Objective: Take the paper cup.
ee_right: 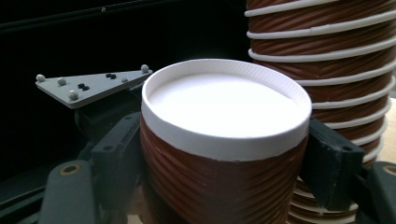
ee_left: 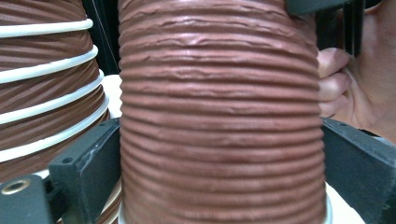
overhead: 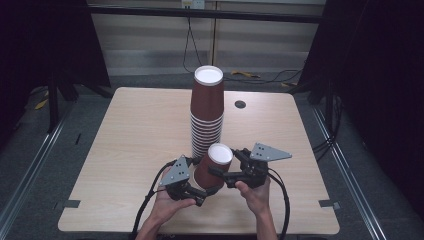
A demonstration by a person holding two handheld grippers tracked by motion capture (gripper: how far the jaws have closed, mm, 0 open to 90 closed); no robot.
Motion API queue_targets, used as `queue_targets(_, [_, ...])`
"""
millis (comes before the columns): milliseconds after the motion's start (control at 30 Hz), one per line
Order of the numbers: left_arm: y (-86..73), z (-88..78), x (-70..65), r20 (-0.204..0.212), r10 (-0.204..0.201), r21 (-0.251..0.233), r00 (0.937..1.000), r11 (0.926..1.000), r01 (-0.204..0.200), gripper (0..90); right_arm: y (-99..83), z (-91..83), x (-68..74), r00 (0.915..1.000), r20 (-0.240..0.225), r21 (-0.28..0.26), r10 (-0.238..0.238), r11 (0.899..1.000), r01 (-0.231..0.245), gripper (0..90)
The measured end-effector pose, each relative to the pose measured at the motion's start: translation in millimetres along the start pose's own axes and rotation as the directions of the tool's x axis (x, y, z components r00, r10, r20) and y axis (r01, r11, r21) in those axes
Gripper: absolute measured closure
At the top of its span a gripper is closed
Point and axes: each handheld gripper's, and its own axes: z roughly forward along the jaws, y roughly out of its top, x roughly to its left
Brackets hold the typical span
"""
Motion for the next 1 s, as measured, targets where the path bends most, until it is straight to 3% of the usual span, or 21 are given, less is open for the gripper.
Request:
queue_targets(167, [-1.4, 3.0, 2.0, 0.021, -0.024, 0.000, 0.9995, 0.9997, 0.024, 8.3, -1.4, 5.7, 2.4, 0.9999, -0.010, 0.012, -0.008, 1.000, 0.008, 23.5])
queue_targets(467, [-0.9, 1.4, 2.3, 0.017, -0.007, 0.033, 0.9998, 0.9994, 0.007, 12.3, -2.9, 6.6, 0.9, 0.9998, -0.019, 0.021, -0.011, 1.000, 0.012, 21.6])
queue_targets(633, [0.4, -1.1, 3.5, 0.020, -0.020, 0.035, 0.9996, 0.9992, 0.020, 12.8, -2.5, 7.1, 0.3, 0.9995, -0.030, 0.021, 0.006, 1.000, -0.005, 13.5])
queue_targets(733, [0.4, -2.6, 4.6, 0.024, -0.022, 0.039, 0.9995, 0.9990, 0.021, 12.8, -2.7, 6.8, -0.2, 0.9995, -0.031, 0.023, 0.006, 1.000, -0.005, 13.5])
queue_targets(1000, [2.1, -11.9, 7.3, -0.008, -0.005, 0.041, 1.0000, 0.9991, 0.005, 12.7, -3.2, 0.3, 0.0, 0.9996, -0.025, 0.024, 0.009, 1.000, -0.008, 13.7])
